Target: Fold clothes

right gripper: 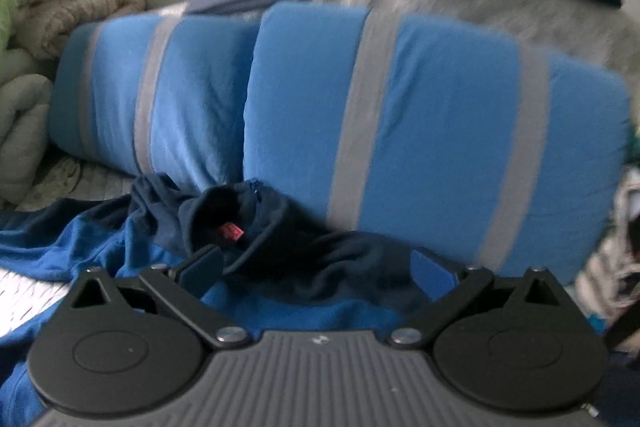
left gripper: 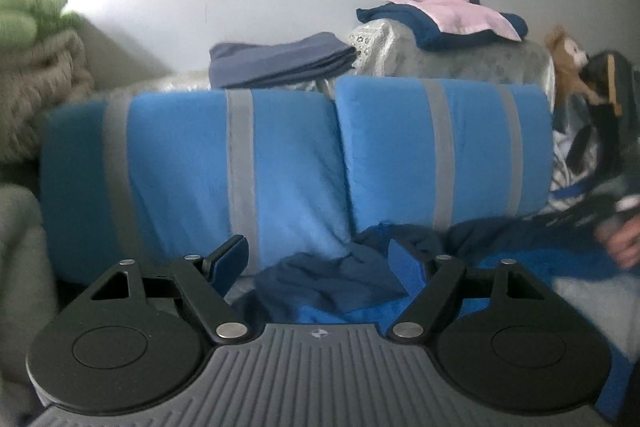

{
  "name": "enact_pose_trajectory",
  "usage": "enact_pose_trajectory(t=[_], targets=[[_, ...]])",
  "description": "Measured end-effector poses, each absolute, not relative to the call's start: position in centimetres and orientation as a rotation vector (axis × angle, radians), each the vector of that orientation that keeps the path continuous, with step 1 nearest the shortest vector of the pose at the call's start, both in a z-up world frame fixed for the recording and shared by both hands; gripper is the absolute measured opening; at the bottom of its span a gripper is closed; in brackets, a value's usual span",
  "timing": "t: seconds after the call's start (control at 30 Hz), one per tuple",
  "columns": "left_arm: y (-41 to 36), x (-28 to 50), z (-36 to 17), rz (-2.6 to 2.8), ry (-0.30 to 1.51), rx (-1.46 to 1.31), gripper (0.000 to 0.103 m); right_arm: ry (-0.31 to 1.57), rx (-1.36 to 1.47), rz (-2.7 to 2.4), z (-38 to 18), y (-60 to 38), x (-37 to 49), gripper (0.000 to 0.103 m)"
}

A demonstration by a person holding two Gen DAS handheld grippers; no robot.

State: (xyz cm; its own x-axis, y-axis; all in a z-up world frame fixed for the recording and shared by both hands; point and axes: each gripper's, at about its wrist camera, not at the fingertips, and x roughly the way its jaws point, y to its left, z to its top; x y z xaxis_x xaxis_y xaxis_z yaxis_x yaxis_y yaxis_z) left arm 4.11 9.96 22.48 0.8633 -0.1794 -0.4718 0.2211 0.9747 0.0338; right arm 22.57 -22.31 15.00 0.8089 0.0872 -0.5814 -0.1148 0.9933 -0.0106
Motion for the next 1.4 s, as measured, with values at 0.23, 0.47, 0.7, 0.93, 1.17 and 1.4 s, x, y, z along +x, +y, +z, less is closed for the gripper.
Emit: enact_pose_trajectory(t=[0.23,0.47,0.7,0.93,1.17,1.4], targets=[[8.4,5.4,18.0,-0.277,0.527,0.017,0.077,0.662,-0.012,0.086,8.9,-18.2,31.7,0.098],[8.0,6.6,14.8,-0.286,0.599,-0.062,0.077,0.769,-0.039,0.008,4.4,-16.9,37.2,0.008],[6.5,6.2,13.9,-0.297,0.632,-0.091,0.077,0.707,-0.113,0.122,6.4,-17.9,29.3,0.007],[4.1,6.5,12.2,-0.257,0.633,-0.099,0.077,0.69,-0.081,0.134,8.1,-20.3,21.9,0.007],[1.1,6.8,10.4,-0.249,0.62,-0.087,0.077,0.752,0.014,0.096,3.8,-21.2,20.4,0.007],[0.3,8.2,8.7,-0.215,0.538,-0.088,0.077,0.766,0.087,0.073,1.2,-22.2,18.6,0.008]])
